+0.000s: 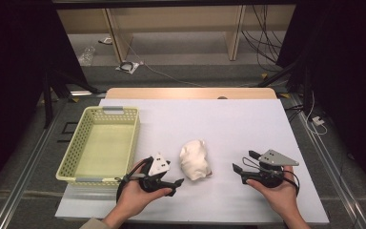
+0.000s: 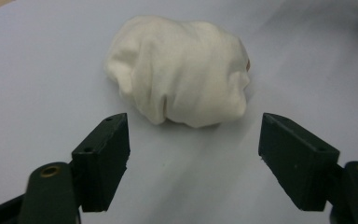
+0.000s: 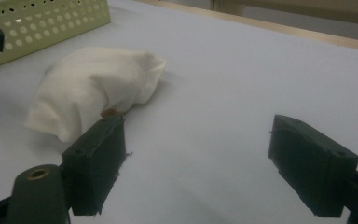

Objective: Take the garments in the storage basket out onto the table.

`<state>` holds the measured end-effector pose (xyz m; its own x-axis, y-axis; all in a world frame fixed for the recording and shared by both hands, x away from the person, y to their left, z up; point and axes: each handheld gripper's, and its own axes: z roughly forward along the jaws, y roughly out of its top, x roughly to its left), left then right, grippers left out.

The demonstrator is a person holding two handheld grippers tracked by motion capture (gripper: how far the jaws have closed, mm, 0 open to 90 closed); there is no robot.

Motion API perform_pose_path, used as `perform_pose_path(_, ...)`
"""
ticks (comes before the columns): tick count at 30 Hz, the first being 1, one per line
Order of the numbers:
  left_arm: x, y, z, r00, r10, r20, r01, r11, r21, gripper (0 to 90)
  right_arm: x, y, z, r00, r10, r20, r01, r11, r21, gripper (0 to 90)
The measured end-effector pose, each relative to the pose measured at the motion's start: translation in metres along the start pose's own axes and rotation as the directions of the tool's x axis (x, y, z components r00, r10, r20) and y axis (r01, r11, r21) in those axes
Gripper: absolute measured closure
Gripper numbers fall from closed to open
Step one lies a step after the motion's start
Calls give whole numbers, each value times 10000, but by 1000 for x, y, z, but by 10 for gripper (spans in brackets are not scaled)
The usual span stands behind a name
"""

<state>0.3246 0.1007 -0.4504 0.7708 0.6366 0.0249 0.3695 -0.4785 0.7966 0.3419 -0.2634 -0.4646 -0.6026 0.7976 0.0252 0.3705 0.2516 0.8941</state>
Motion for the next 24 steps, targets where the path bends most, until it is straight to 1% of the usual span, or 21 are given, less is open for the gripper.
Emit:
perform_pose_path(3,3,-6,-4,9996,-113,-273,110,9999,-132,290,-1,0,0,10000,-8,66,8,10000,66,196)
perform_pose_path(4,4,-7,-4,9995,-147,-293,141,9997,-174,297,-1,0,1,10000,31,64,-32,10000,8,196)
perform_pose_path(5,5,-7,-4,9993,-217,-307,210,9995,-228,302,-1,0,0,10000,12,88,-12,10000,89,197)
perform_pose_path(10,7,-6,-6,9991,-265,-329,249,9986,-465,332,-1,0,2,9999,-14,101,13,9999,138,197)
perform_pose_path(12,8,-6,-6,9989,-311,-362,295,9985,-460,340,-1,0,2,10000,-23,89,22,9999,154,196)
perform_pose_path(19,6,-4,-4,9990,-184,-407,164,9988,-471,359,-1,-1,-1,9999,-82,116,81,9999,128,198)
perform_pose_path(22,5,-5,-3,9989,-106,-448,88,9991,-403,364,-1,-1,-2,9998,-180,64,180,9998,38,209)
perform_pose_path(24,4,-5,-3,9990,-85,-443,67,9991,-408,368,0,0,-2,9996,-274,79,273,9996,72,213)
